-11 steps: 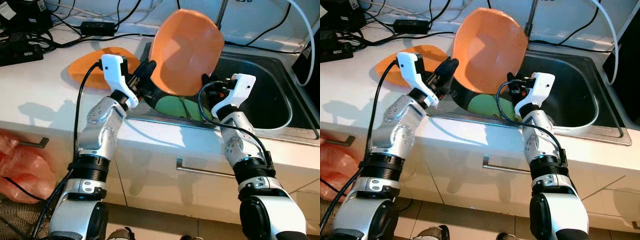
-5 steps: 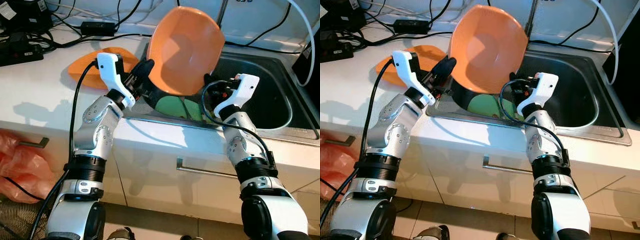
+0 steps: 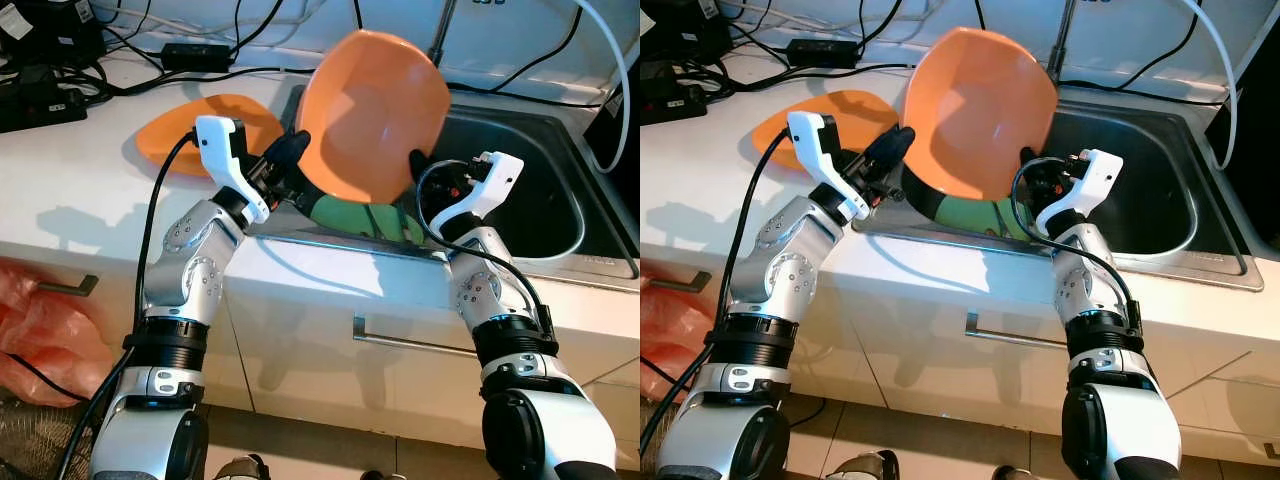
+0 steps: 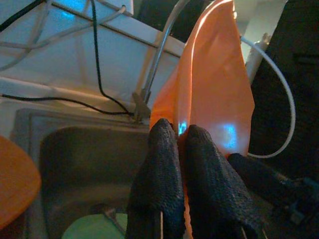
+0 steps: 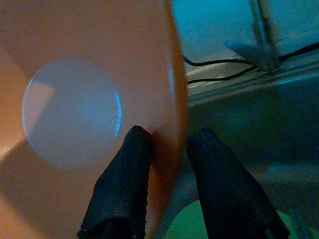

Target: Kitchen organization

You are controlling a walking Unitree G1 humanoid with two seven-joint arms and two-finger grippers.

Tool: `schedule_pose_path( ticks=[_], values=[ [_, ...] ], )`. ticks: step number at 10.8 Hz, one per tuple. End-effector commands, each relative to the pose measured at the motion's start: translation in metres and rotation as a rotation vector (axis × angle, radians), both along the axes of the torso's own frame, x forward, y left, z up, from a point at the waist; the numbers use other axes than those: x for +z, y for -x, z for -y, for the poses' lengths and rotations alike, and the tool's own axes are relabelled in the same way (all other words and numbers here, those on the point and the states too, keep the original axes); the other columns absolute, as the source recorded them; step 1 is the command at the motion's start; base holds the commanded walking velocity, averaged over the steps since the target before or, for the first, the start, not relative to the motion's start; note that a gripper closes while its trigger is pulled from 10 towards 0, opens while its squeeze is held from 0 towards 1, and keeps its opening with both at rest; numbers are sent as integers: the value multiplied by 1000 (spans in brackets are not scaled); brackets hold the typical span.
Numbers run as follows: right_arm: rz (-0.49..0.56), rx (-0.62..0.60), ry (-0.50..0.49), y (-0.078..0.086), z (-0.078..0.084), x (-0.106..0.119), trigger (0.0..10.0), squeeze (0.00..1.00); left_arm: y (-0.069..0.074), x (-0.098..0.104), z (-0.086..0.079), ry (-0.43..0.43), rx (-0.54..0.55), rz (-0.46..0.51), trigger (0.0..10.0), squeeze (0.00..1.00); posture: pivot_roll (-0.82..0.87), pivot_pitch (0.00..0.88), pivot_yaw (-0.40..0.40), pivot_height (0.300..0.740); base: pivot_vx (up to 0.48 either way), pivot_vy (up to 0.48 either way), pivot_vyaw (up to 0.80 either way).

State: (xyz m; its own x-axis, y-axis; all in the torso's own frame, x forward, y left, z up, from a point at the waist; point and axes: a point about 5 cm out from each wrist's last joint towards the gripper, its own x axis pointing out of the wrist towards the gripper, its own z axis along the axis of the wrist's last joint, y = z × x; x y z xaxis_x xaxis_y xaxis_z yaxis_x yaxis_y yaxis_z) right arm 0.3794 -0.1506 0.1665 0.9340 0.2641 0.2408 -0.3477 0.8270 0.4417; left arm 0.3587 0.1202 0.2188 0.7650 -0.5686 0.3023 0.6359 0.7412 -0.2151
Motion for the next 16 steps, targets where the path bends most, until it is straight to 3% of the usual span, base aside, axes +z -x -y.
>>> schedule_pose_path(
  ticks=[1, 3, 4, 5, 8, 9, 10, 14, 16],
  values=[
    [-5, 16, -50, 0, 1, 1, 10000, 0, 4, 16, 5, 16, -50, 70, 10000, 0, 59, 69, -43, 740, 0, 0, 0],
    [-3, 35, -67, 1, 1, 1, 10000, 0, 5, 15, 5, 16, -61, 65, 10000, 0, 58, 70, -44, 740, 0, 0, 0],
    [3, 40, -78, 1, 1, 2, 9529, 0, 5, 14, 5, 16, -62, 62, 10000, 0, 58, 69, -43, 740, 0, 0, 0],
    [9, 40, -80, 1, 1, 3, 0, 0, 5, 13, 5, 11, -61, 59, 10000, 0, 58, 69, -43, 740, 0, 0, 0],
    [13, 45, -81, 3, 0, 2, 0, 0, 6, 5, 9, -42, -44, 53, 10000, 0, 54, 70, -41, 740, 0, 0, 0],
    [15, 48, -82, 3, 0, 2, 0, 0, 5, 3, 9, -47, -38, 48, 10000, 761, 52, 71, -40, 740, 0, 0, 0],
    [19, 48, -89, 4, 1, 2, 0, 0, 4, 3, 10, -36, -40, 40, 10000, 1000, 51, 72, -38, 740, 0, 0, 0],
    [28, 53, -116, 5, 2, 4, 0, 0, 3, 1, 9, -42, -26, 26, 10000, 1000, 51, 72, -39, 740, 0, 0, 0],
    [38, -20, -156, 2, 12, 9, 0, 0, 1, -1, 6, -83, 3, 15, 10000, 1000, 52, 74, -40, 740, 0, 0, 0]
  ],
)
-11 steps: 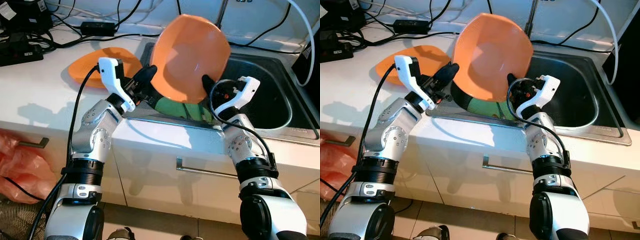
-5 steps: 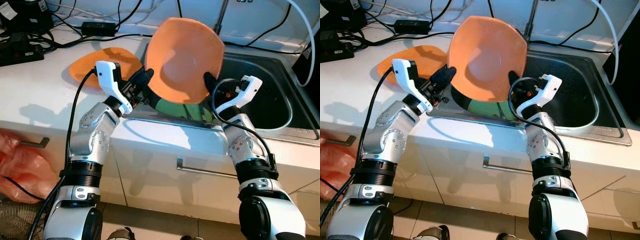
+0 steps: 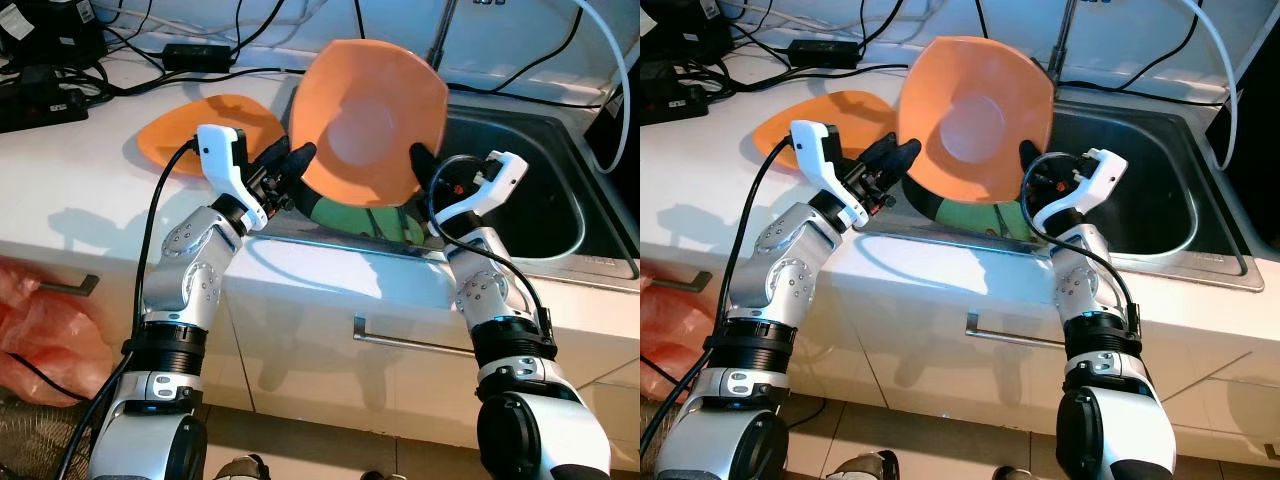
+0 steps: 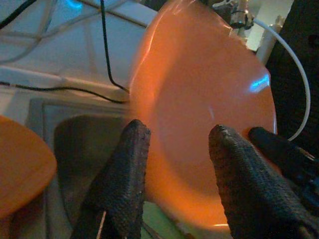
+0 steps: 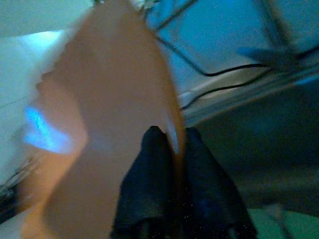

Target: Kitchen organization

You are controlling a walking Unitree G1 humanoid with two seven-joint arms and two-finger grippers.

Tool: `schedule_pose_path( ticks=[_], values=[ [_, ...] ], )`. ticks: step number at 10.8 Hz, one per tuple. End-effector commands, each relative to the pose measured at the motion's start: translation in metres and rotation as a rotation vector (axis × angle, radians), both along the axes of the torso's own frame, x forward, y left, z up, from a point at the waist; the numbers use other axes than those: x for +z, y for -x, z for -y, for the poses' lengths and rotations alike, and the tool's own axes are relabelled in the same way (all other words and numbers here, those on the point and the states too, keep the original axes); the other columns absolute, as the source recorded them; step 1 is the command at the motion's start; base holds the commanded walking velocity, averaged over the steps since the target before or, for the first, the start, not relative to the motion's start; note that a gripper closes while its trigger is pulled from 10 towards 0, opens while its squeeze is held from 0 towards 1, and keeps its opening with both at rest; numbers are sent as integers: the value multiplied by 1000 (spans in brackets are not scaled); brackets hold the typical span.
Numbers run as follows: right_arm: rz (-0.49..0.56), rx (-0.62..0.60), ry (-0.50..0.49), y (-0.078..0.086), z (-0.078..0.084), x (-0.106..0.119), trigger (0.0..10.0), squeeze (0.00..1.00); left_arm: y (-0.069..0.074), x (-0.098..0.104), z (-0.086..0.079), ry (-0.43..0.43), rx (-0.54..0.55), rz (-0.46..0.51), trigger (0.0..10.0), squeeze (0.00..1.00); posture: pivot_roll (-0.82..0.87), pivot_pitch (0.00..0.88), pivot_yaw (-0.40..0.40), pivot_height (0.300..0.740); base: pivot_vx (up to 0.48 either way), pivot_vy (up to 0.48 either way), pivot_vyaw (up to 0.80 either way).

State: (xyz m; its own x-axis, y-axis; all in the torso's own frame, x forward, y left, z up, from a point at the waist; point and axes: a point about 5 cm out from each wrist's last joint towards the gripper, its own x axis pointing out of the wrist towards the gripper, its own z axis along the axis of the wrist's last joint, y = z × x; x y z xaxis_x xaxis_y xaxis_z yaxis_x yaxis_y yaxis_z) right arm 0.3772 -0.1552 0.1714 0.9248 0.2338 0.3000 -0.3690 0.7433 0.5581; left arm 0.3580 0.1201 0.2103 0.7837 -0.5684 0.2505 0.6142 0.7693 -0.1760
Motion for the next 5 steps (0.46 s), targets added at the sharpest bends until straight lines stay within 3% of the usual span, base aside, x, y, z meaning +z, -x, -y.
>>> schedule_pose_path(
  ticks=[1, 2, 3, 5],
  values=[
    [14, -74, -47, -1, 15, 7, 0, 0, 0, 5, 5, -38, -6, 28, 10000, 1000, 53, 74, -41, 740, 0, 0, 0],
    [16, -124, -116, -3, 25, 11, 0, 0, 0, 2, 6, -80, 3, 25, 10000, 349, 53, 74, -42, 740, 0, 0, 0],
    [17, -164, -158, -3, 32, 12, 0, 0, -1, -1, 7, -95, 7, 13, 10000, 0, 53, 74, -42, 740, 0, 0, 0],
    [6, -220, -147, -3, 37, 12, 0, 0, 2, -9, 11, -185, -35, -14, 10000, 0, 52, 74, -41, 740, 0, 0, 0]
  ],
)
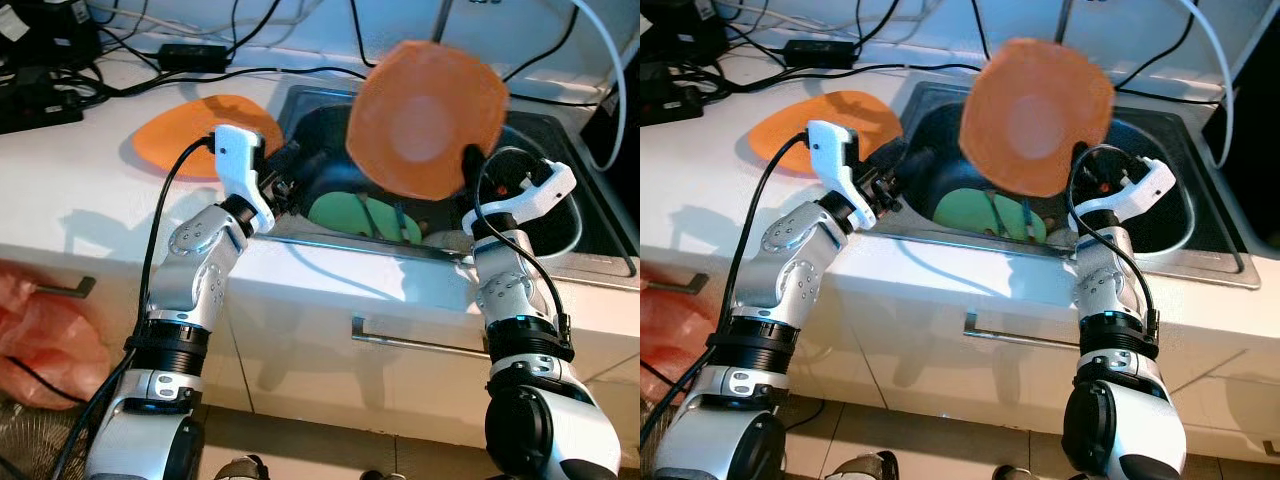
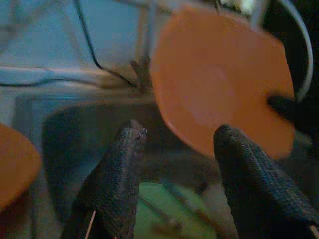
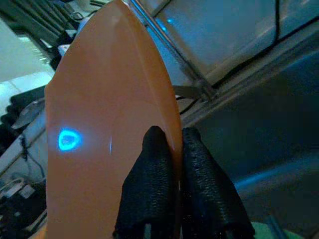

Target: Kitchen organization

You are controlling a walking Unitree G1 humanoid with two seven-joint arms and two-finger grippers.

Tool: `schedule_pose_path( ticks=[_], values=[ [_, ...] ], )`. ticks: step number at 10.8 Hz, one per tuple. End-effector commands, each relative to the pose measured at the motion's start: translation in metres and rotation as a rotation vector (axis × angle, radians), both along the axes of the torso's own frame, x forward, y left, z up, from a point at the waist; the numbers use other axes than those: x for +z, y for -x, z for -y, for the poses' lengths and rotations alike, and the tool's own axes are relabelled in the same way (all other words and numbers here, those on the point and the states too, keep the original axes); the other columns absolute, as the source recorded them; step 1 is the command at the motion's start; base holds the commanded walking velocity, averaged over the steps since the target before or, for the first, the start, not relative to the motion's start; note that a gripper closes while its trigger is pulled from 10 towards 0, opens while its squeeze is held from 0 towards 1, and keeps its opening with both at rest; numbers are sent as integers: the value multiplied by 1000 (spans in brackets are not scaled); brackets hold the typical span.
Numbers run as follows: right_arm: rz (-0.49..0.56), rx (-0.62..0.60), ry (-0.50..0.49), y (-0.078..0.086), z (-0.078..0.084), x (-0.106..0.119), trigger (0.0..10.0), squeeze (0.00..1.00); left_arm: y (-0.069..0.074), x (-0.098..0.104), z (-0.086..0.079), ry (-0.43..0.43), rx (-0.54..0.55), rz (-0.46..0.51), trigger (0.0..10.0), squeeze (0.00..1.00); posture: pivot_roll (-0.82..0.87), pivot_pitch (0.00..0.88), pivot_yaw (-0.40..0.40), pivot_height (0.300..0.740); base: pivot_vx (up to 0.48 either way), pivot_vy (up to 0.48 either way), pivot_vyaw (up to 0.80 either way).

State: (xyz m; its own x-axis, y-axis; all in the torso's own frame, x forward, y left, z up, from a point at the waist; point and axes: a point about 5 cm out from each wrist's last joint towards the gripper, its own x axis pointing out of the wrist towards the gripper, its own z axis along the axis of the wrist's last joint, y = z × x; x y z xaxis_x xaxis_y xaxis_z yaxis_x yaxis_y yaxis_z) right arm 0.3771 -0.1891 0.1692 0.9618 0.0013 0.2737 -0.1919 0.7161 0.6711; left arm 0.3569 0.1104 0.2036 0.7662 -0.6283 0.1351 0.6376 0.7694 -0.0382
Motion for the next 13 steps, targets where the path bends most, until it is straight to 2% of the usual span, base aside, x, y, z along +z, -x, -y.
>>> schedule_pose_path(
  ticks=[1, 2, 3, 4, 5, 6, 9, 12, 13],
  values=[
    [44, -34, 11, -3, 4, 14, 0, 0, 5, -7, 7, -78, -53, -22, 10000, 0, 54, 74, -42, 740, 0, 0, 0],
    [32, -59, 72, -4, 4, 13, 0, 0, 10, -16, 13, -203, -117, -67, 10000, 0, 56, 75, -43, 740, 0, 0, 0],
    [25, -80, 158, -4, 2, 13, 0, 0, 19, -18, 20, -250, -199, -86, 10000, 0, 57, 75, -43, 740, 0, 0, 0],
    [18, -89, 205, -4, 0, 13, 0, 0, 25, -19, 26, -263, -256, -89, 10000, 0, 57, 75, -44, 740, 0, 0, 0],
    [13, -91, 251, -4, -3, 12, 7765, 0, 26, -20, 29, -266, -268, -95, 10000, 0, 56, 74, -44, 740, 0, 0, 0],
    [11, -93, 296, -4, -5, 11, 10000, 0, 29, -19, 31, -266, -288, -96, 10000, 0, 56, 74, -45, 740, 0, 0, 0],
    [2, -87, 400, -4, -11, 8, 10000, 0, 32, -17, 29, -280, -289, -103, 10000, 0, 59, 74, -47, 740, 0, 0, 0],
    [-19, -89, 535, -4, -15, 2, 10000, 0, 27, -17, 24, -262, -189, -119, 10000, 0, 59, 76, -49, 740, 0, 0, 0],
    [-19, -87, 564, -4, -17, 2, 10000, 0, 28, -18, 25, -266, -198, -123, 10000, 0, 60, 77, -49, 740, 0, 0, 0]
  ],
)
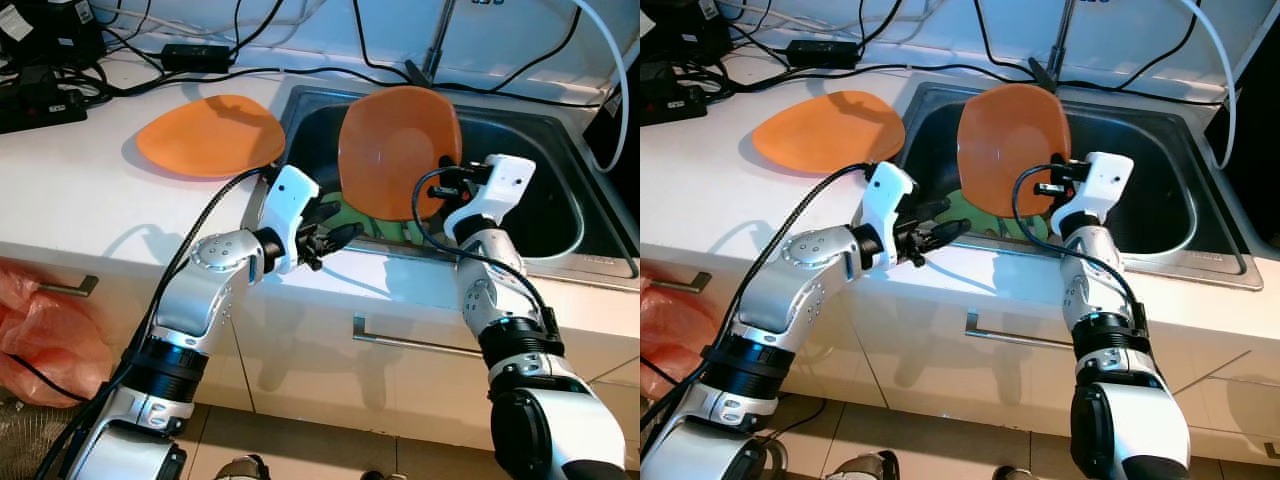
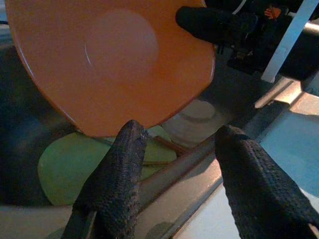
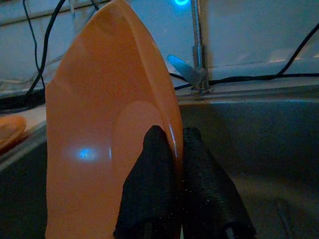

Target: Kitchen organization

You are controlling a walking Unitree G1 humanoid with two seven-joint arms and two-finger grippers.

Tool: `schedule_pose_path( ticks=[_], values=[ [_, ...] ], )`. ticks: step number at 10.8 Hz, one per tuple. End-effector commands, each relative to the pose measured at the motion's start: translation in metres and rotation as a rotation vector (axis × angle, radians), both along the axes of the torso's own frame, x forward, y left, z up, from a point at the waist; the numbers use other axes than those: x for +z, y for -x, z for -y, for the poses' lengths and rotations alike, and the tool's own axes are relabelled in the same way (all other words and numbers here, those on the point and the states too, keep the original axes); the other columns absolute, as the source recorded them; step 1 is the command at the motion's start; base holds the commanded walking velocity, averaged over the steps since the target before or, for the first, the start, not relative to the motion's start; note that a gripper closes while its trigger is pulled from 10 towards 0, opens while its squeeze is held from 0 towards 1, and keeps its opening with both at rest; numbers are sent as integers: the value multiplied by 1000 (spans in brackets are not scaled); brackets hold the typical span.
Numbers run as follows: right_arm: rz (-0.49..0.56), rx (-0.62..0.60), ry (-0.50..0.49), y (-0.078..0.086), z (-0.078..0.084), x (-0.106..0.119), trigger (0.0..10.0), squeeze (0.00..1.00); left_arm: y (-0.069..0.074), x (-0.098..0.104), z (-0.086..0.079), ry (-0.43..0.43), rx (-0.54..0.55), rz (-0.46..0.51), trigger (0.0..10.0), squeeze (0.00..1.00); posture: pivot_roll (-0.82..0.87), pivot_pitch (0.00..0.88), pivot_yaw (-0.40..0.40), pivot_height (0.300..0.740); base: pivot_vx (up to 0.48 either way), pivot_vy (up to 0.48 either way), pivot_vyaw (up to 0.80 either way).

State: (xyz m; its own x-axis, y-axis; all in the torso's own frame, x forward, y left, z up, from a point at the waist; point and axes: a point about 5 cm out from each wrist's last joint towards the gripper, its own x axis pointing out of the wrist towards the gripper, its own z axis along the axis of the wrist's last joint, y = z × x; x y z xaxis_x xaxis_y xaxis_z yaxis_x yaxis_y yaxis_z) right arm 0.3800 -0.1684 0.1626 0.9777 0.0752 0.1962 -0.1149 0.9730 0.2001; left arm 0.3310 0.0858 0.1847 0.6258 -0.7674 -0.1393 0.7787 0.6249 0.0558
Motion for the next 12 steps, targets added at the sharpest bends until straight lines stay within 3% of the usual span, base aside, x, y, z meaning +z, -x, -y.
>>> schedule_pose_path(
  ticks=[1, 2, 3, 4, 5, 7, 8, 9, 10, 11, 12],
  values=[
    [42, -15, 14, -1, 4, 9, 10000, 0, 3, 0, 0, -5, -2, 2, 10000, 0, 59, 76, -48, 740, 0, 0, 0],
    [42, -11, 12, -2, 3, 8, 10000, 0, 3, -1, 0, -12, -5, -2, 10000, 0, 60, 75, -46, 740, 0, 0, 0],
    [42, -4, 15, -1, 1, 7, 10000, 110, 5, -1, 1, -13, -13, -4, 10000, 0, 60, 72, -44, 740, 0, 0, 0],
    [39, -1, 20, -1, 0, 6, 10000, 455, 5, -1, 2, -15, -20, -4, 10000, 0, 58, 70, -42, 740, 0, 0, 0],
    [31, 2, 24, -1, -1, 4, 10000, 451, 6, -1, 2, -15, -24, -5, 10000, 0, 60, 69, -43, 740, 0, 0, 0],
    [17, 13, 34, -1, -3, 1, 10000, 333, 6, -1, 1, -14, -22, -6, 10000, 0, 62, 63, -44, 740, 0, 0, 0],
    [12, 30, 37, -1, -6, 0, 10000, 412, 6, -2, 0, -15, -18, -8, 10000, 0, 63, 62, -45, 740, 0, 0, 0],
    [3, 49, 45, -1, -8, -2, 10000, 918, 6, -2, 0, -15, -17, -9, 10000, 0, 64, 59, -46, 740, 0, 0, 0],
    [-2, 63, 54, 0, -11, -3, 10000, 1000, 6, -3, 0, -16, -16, -9, 10000, 0, 65, 59, -46, 740, 0, 0, 0],
    [-3, 87, 74, 0, -15, -5, 10000, 651, 7, -2, 0, -16, -17, -8, 10000, 0, 66, 61, -48, 740, 0, 0, 0],
    [-6, 91, 80, 1, -16, -6, 10000, 0, 7, -2, 0, -16, -17, -8, 10000, 0, 66, 62, -48, 740, 0, 0, 0]
  ],
)
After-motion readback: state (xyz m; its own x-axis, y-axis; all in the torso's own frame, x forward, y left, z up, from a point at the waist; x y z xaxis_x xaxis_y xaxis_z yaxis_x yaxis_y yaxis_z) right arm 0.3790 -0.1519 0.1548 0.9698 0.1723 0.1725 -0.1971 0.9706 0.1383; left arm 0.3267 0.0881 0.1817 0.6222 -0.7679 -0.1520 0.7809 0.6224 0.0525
